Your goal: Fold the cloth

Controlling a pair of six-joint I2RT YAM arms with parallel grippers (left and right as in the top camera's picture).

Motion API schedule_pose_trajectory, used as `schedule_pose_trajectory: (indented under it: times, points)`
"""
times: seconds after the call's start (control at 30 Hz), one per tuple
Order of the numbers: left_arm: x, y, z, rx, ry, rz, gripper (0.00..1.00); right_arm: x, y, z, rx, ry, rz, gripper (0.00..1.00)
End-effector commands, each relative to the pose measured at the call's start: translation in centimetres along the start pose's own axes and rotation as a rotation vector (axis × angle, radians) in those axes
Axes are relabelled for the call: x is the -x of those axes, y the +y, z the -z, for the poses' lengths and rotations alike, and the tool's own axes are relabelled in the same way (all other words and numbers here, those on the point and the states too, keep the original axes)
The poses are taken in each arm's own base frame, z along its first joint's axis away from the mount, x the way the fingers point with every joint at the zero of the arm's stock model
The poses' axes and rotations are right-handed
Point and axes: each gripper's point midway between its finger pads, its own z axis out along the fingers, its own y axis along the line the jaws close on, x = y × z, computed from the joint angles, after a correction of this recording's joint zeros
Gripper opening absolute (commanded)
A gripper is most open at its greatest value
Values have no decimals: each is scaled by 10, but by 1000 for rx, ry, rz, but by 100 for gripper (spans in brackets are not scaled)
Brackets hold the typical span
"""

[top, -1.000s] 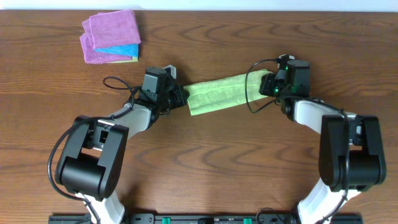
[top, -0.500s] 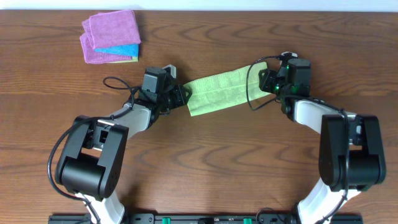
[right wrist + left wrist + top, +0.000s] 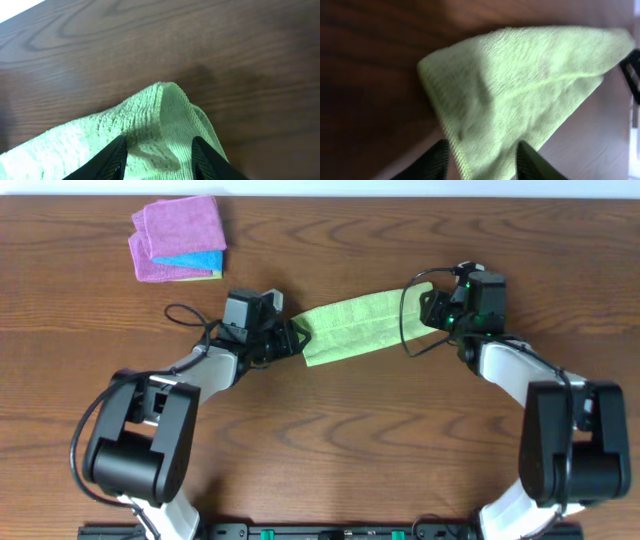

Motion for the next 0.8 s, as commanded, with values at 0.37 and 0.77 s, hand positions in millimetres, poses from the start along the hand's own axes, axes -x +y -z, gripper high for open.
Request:
schedule_pose_trajectory:
  times: [0.37, 0.77]
  points:
    - [10, -14, 45, -9, -15, -32, 45, 11, 6, 49, -30, 28, -104, 56]
    - [35, -62, 32, -21, -202, -44, 10, 12, -9, 63, 101, 107, -403, 72]
